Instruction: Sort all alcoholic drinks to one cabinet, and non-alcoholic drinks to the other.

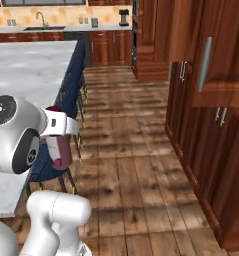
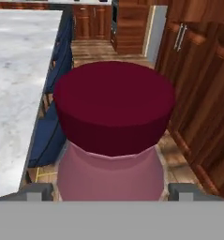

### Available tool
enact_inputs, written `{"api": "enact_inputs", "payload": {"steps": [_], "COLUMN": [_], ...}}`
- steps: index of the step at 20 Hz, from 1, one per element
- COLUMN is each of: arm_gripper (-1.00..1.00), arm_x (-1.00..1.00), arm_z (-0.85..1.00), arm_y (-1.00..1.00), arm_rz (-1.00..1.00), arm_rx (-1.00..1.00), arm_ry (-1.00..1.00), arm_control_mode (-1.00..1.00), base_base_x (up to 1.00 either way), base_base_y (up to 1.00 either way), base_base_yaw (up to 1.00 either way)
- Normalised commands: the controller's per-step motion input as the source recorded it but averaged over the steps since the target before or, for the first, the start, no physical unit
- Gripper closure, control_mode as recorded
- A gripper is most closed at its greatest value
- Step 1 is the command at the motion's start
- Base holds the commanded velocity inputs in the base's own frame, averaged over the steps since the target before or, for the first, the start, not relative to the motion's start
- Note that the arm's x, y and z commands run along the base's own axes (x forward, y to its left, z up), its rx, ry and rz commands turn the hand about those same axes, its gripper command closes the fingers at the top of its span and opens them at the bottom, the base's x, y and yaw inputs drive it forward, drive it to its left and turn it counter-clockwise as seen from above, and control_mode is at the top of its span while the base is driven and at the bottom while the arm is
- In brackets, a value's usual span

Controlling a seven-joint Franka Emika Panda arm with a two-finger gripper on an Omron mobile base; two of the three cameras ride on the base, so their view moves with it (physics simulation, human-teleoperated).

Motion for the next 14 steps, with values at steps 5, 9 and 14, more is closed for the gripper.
{"api": "enact_inputs", "payload": {"steps": [5, 9, 14], "arm_gripper": [1.00, 1.00, 1.00], "arm_x": [0.00, 0.00, 0.00], "arm_z": [0.00, 0.00, 0.00], "arm_y": [0.00, 0.00, 0.00], "arm_rz": [0.00, 0.00, 0.00], "arm_rx": [0.00, 0.00, 0.00], "arm_ry": [0.00, 0.00, 0.00], "arm_control_mode": [1.00, 1.00, 1.00], "base_base_x": [1.00, 1.00, 0.87], "base_base_y": [-0.30, -0.53, -0.68], "base_base_yaw": [0.40, 0.11, -0.17]}}
